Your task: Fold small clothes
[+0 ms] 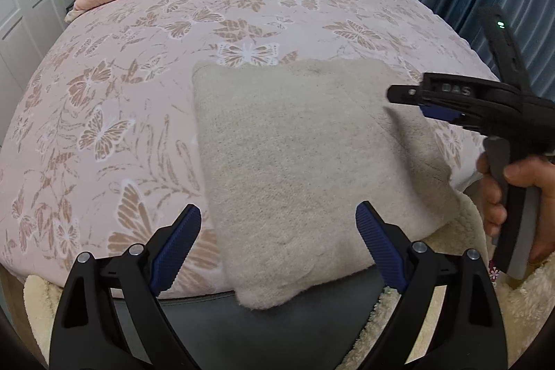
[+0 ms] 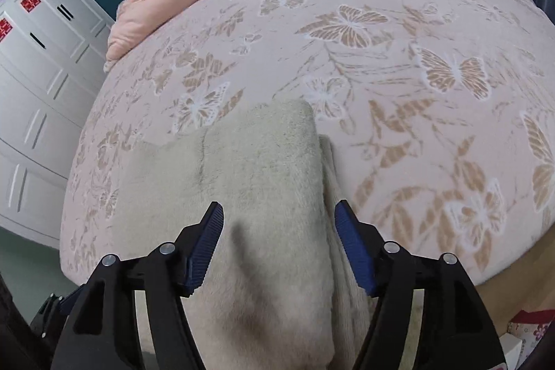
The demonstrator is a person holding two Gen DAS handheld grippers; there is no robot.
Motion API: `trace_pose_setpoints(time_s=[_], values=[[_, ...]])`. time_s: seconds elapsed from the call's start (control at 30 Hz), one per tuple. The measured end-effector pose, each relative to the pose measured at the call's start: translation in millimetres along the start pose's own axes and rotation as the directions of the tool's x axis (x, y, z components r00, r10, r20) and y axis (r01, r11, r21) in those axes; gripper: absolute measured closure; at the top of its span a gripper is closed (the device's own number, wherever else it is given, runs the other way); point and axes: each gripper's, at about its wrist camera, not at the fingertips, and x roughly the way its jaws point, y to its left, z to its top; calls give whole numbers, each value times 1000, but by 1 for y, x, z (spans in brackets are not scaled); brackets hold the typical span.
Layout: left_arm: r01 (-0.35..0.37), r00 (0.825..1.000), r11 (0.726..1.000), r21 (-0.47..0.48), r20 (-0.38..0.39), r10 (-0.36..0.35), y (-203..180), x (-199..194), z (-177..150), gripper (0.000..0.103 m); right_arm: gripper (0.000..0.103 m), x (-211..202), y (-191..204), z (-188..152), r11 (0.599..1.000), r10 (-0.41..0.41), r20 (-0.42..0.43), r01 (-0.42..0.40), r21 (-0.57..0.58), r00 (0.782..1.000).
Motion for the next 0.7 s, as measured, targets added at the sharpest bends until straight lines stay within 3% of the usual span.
trace_pose_setpoints(time_s=[0.03,0.1,0.2,0.23,0.3,0.37,0.43,0.47,0.5,0.57,0.7], values=[[-3,1000,1000,4,-7,3,-3,4,1,14,93,-1,4,4,1000,21,-2,-21,3,1000],[-16,1000,1000,6,-16,17,-5,7,3,14,94,-31,19,9,996,77,107,-72,-46,991],[-6,1000,1000,1,-11,6,-7,11,3,13,94,-53,25,11,993,73,193,-54,-104,978],[-6,1000,1000,-1,-18,6,-6,13,3,13,94,-37,18,12,995,35,157,-20,-97,987],[-1,999,1000,-14,-45,1,-7,23,3,13,92,18,-3,7,994,-72,-11,70,-79,997],[9,997,1000,-28,-75,-11,-7,31,3,13,92,16,-13,-4,999,-24,33,25,-30,999],[-4,997,1000,-19,-72,3,-7,33,2,13,83,-7,-14,-6,999,22,73,-23,23,997],[2,998,1000,-22,-67,-3,-4,33,1,12,72,-22,-15,-10,999,20,109,-24,39,994],[14,997,999,-35,-69,-17,-1,33,1,12,54,-34,-16,-15,999,16,143,-23,44,990],[58,995,994,-91,-70,-64,9,34,2,10,33,-51,-22,-29,998,12,175,-22,56,984],[102,988,960,-262,-89,-129,39,45,4,9,27,-36,-42,-53,993,53,88,-62,104,995]])
